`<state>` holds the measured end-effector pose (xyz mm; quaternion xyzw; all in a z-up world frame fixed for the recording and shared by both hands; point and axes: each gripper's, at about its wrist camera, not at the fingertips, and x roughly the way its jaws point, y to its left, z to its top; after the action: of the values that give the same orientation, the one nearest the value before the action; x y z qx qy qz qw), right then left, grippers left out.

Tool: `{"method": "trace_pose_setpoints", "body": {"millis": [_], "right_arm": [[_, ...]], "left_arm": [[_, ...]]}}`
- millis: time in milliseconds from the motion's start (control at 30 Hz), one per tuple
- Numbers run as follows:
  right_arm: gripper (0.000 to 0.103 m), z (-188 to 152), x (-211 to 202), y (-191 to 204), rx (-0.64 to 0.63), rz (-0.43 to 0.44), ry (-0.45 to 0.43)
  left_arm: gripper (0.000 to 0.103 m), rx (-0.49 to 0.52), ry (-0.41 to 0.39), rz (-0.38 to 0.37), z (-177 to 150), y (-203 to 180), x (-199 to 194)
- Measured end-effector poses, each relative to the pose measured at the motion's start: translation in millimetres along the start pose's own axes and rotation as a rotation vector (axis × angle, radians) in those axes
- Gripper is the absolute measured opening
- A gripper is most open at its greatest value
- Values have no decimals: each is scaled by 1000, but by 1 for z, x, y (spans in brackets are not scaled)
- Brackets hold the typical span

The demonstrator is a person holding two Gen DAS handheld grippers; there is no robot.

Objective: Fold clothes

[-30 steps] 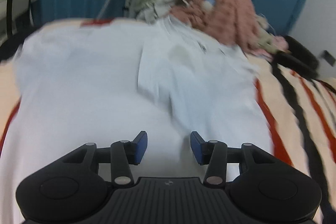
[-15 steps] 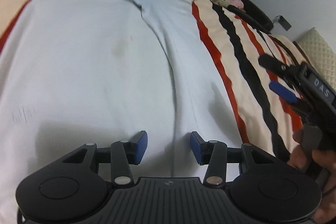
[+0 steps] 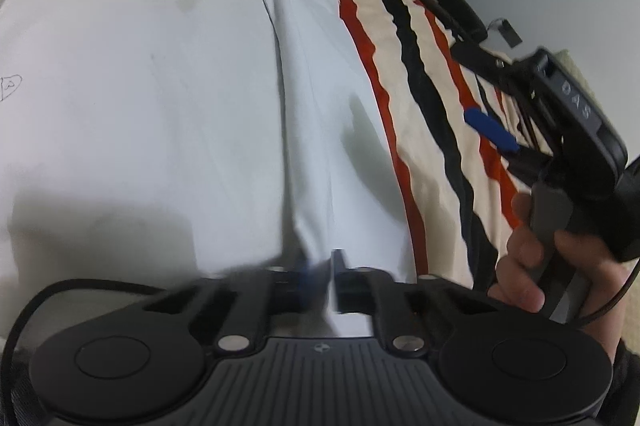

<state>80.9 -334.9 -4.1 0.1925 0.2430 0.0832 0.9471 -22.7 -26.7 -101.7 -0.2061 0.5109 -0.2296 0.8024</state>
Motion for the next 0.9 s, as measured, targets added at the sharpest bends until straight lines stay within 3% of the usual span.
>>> {"method": "trace_pose_setpoints", "body": {"millis": [200, 300, 400, 467, 567, 767, 900], "right_arm": [[87, -1, -4, 3, -11, 3, -5], [87, -1, -5, 3, -5, 6, -5], [87, -2, -6, 5, -10, 7, -9], [87, -2, -8, 6, -14, 8, -15], [87, -3, -12, 7, -28, 3, -37], [87, -5, -11, 7, -47, -15, -52], [87, -5, -10, 10, -68, -15, -78]], "left_arm": [[4, 71, -66, 139, -24, -13, -18], [9, 103, -78, 177, -29, -17, -20], [30, 129, -110, 213, -26, -22, -27], [55, 154, -142, 241, -17, -26, -32], [77, 217, -211, 322, 9, -38, -39], [99, 446, -297, 456, 44, -55, -52], [102, 420, -413, 437, 51, -49, -59]]}}
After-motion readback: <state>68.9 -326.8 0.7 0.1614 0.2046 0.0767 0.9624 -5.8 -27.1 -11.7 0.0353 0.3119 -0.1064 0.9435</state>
